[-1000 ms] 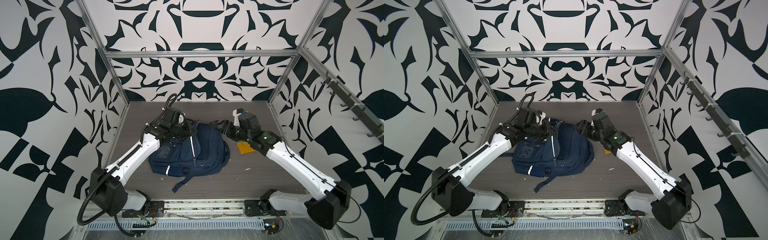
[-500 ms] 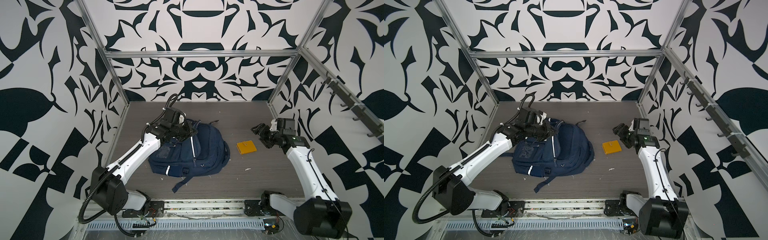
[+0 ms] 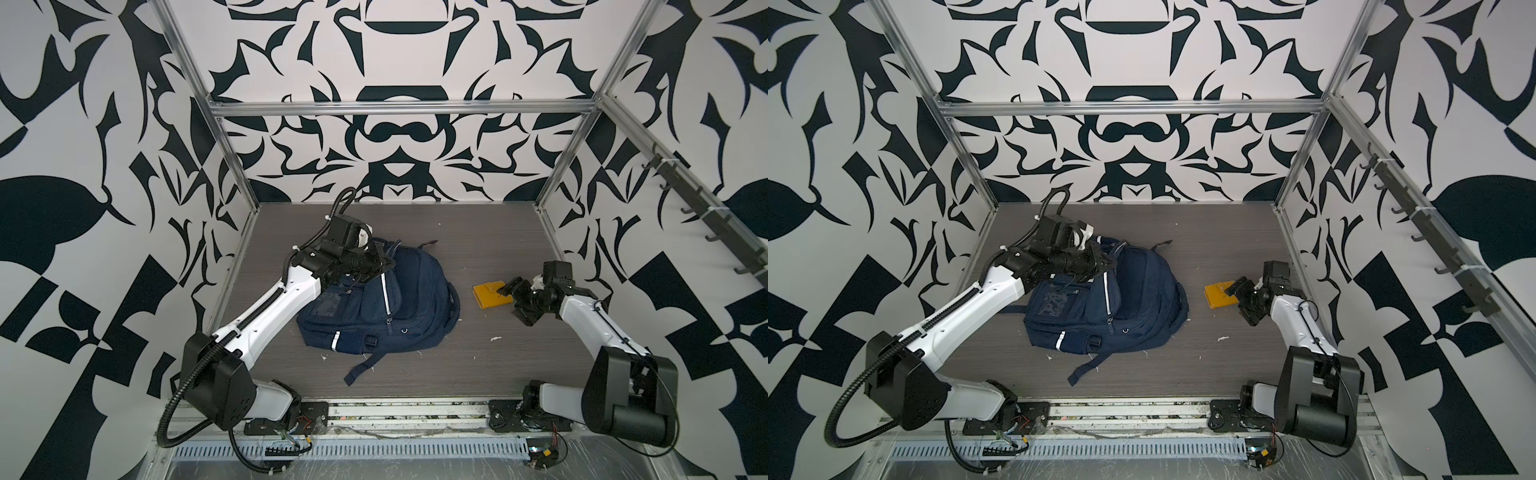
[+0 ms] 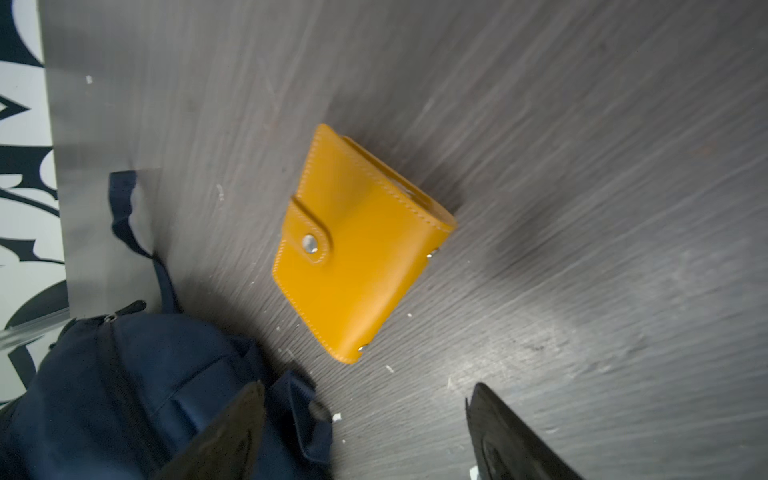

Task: Pack the student bag
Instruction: 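Move the right gripper to the yellow wallet and grasp it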

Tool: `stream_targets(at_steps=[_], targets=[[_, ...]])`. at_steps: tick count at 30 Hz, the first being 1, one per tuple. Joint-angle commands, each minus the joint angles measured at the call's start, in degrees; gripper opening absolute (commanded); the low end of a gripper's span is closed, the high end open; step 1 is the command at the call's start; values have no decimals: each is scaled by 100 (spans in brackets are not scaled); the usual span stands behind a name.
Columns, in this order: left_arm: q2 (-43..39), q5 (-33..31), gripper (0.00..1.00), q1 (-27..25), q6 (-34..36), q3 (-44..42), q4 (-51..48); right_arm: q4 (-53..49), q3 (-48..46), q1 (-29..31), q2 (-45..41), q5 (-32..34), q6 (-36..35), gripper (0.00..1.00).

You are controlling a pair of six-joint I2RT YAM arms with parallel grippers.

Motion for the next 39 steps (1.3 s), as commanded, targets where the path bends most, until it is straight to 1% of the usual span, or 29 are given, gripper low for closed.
stream_targets(at_steps=[1,6,9,12,18,19,21,23,24,26,27,28,29,35,39], targets=[[-185,110,0,38,77,122,331,618,-137,-25,149,164,367,81],[-178,111,0,35,92,113,339,1021,-258,-25,508,323,648,79],[-176,121,0,35,98,119,339,1177,-253,-25,685,437,734,76],[-193,120,0,35,99,89,331,1229,-191,-17,864,612,718,71],[-163,151,0,38,76,76,387,1404,-188,120,1264,901,827,58],[-159,156,0,41,68,76,396,1429,-187,172,1306,959,840,55],[-150,156,0,35,64,59,409,1410,-142,312,1394,1132,826,41],[-160,156,0,42,41,29,426,1365,-84,407,1491,1237,791,32],[-168,156,0,38,31,8,429,1291,-47,445,1524,1315,765,25],[-202,139,0,35,16,-33,452,1055,12,537,1455,1661,672,11],[-229,128,0,42,13,-54,446,937,46,577,1376,1848,600,5],[-245,121,0,35,11,-65,440,873,74,589,1331,1941,528,2],[-270,105,0,36,14,-82,436,823,107,598,1307,1992,444,0],[-350,75,0,39,-2,-164,409,548,384,598,1364,1979,-133,0],[-363,67,0,36,28,-153,384,767,269,599,1048,1767,-340,0]])
